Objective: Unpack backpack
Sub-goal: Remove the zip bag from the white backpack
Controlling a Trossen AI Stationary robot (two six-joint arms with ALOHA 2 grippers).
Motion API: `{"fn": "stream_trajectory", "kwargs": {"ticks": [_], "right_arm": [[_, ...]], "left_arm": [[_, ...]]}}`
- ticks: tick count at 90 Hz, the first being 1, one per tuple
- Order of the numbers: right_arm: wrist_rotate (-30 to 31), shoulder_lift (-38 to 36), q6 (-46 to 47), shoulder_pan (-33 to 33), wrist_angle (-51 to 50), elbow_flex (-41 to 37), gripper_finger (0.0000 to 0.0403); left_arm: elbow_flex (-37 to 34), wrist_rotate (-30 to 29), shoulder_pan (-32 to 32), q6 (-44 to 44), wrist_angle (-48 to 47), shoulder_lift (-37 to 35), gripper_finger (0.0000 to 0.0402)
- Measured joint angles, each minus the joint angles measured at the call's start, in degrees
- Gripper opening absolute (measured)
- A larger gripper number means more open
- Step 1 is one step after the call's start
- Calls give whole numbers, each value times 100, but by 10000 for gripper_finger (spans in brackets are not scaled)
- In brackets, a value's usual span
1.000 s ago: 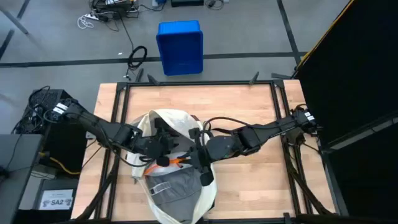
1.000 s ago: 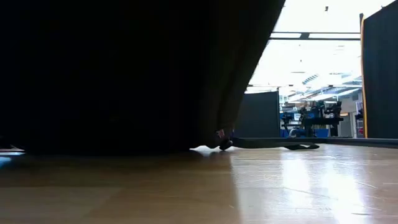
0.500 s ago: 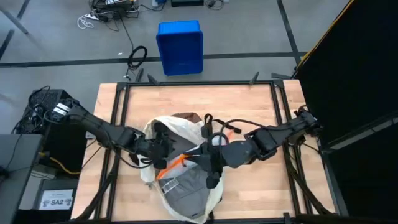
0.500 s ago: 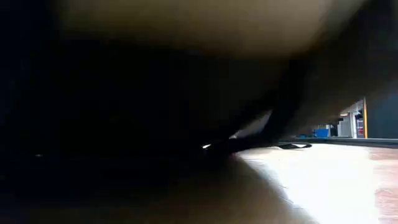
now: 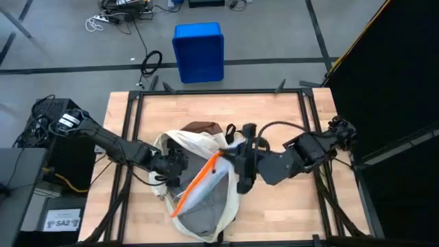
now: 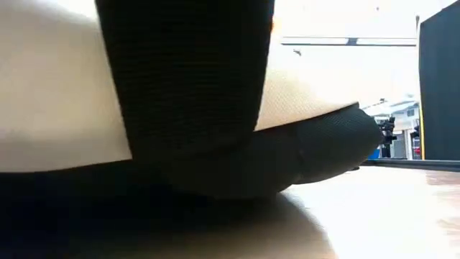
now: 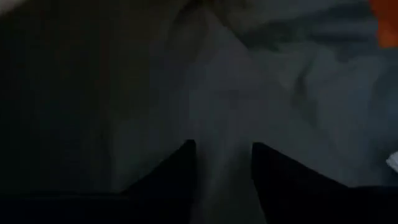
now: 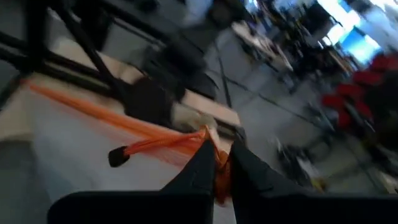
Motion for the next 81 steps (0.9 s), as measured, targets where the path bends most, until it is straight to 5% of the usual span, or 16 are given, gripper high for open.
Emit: {"fn": "stream_trajectory", "kwargs": {"ticks": [30, 61, 81], "right_arm": [[1067, -133, 1026, -353, -1624, 313, 0], [1269, -615, 1499, -1067, -2175, 312, 0], [939, -691, 2565, -1573, -3451, 294, 0]], "left_arm": [[-40, 92, 0, -114, 11, -1, 127], [-40, 327, -2, -122, -1, -2, 127], [-40, 379, -7, -136, -7, -2, 127]]}}
